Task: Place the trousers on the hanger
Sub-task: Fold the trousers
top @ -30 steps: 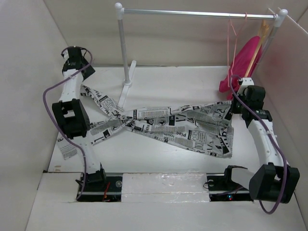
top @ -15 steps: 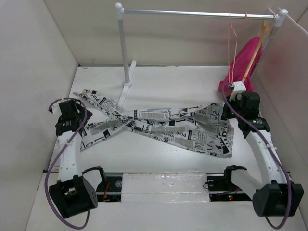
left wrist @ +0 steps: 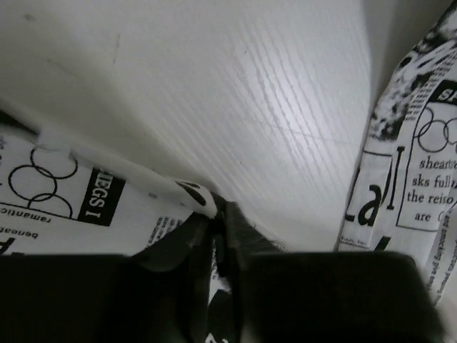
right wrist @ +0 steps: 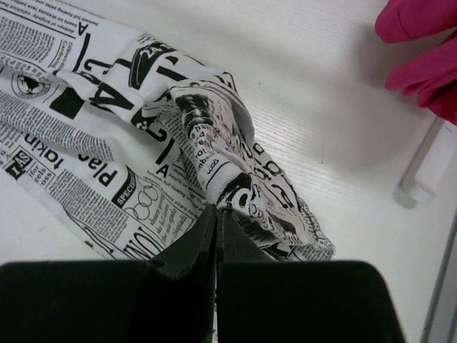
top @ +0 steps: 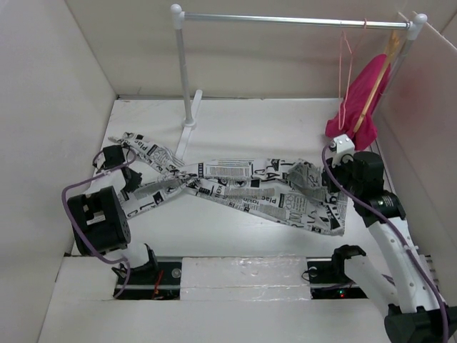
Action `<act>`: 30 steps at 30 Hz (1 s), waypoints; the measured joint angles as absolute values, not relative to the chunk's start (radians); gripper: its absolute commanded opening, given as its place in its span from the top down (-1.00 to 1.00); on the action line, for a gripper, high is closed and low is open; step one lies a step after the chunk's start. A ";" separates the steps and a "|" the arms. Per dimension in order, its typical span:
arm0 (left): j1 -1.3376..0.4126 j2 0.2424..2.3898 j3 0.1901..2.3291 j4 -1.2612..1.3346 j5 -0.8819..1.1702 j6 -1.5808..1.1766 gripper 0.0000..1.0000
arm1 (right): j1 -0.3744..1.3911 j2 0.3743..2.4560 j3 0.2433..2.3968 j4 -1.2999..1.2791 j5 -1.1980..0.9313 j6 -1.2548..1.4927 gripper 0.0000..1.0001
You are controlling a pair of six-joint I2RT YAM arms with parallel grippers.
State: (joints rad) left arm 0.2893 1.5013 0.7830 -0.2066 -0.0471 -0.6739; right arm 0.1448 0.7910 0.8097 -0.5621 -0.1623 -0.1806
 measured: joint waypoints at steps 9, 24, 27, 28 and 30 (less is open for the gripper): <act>0.286 1.279 0.826 -0.334 -0.125 -0.628 1.00 | 0.152 0.722 0.846 -0.730 -0.080 -0.230 1.00; 0.035 2.090 2.281 -0.453 -0.189 -0.516 -0.36 | -0.002 1.273 1.058 -0.478 -0.032 -0.179 -0.45; 0.023 2.126 1.965 -0.515 -0.192 -0.491 -0.57 | -0.005 1.287 1.073 -0.473 -0.042 -0.187 -0.64; 0.020 2.124 1.861 -0.547 -0.199 -0.484 -0.56 | -0.005 1.283 1.073 -0.473 -0.047 -0.189 -0.63; 0.019 2.117 1.708 -0.592 -0.222 -0.470 -0.57 | -0.005 1.254 1.062 -0.479 -0.052 -0.194 -0.60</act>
